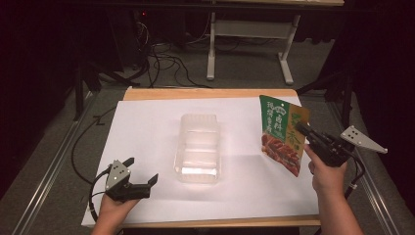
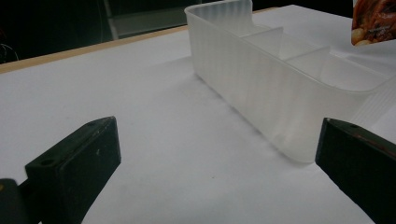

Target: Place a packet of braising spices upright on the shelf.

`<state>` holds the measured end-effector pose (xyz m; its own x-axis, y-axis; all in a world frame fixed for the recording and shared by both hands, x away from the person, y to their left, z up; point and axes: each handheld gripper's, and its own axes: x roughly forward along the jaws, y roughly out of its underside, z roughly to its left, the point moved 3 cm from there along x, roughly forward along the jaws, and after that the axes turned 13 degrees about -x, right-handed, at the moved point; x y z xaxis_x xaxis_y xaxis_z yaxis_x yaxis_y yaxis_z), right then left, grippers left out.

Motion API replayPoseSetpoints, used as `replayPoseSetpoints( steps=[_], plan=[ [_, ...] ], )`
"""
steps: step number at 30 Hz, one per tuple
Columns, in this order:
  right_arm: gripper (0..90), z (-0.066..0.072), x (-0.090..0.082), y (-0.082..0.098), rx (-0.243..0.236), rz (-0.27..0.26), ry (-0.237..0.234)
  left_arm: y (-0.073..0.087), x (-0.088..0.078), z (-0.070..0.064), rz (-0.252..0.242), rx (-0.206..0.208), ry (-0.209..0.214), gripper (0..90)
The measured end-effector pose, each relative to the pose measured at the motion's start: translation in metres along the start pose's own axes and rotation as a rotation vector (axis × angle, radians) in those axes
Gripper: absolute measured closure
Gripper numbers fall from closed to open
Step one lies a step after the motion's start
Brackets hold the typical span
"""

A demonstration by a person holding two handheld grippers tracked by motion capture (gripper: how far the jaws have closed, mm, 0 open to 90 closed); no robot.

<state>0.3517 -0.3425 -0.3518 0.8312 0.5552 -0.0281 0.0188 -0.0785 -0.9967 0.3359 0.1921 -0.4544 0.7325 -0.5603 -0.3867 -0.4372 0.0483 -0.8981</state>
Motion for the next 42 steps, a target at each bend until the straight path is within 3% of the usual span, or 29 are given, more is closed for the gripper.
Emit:
replayPoseSetpoints(
  steps=[23,31,42],
  plan=[
    [90.0,0.040,0.032,-0.032,-0.033,-0.042,-0.130,-0.001,-0.001,0.000,-0.008,-0.003,0.004,0.5],
    [90.0,0.062,0.051,-0.047,-0.034,-0.091,-0.216,-0.001,-0.001,0.001,-0.006,0.005,0.005,0.5],
    [90.0,0.102,0.074,-0.051,-0.031,-0.139,-0.321,-0.001,-0.001,0.001,-0.007,0.005,0.007,0.5]
  ],
)
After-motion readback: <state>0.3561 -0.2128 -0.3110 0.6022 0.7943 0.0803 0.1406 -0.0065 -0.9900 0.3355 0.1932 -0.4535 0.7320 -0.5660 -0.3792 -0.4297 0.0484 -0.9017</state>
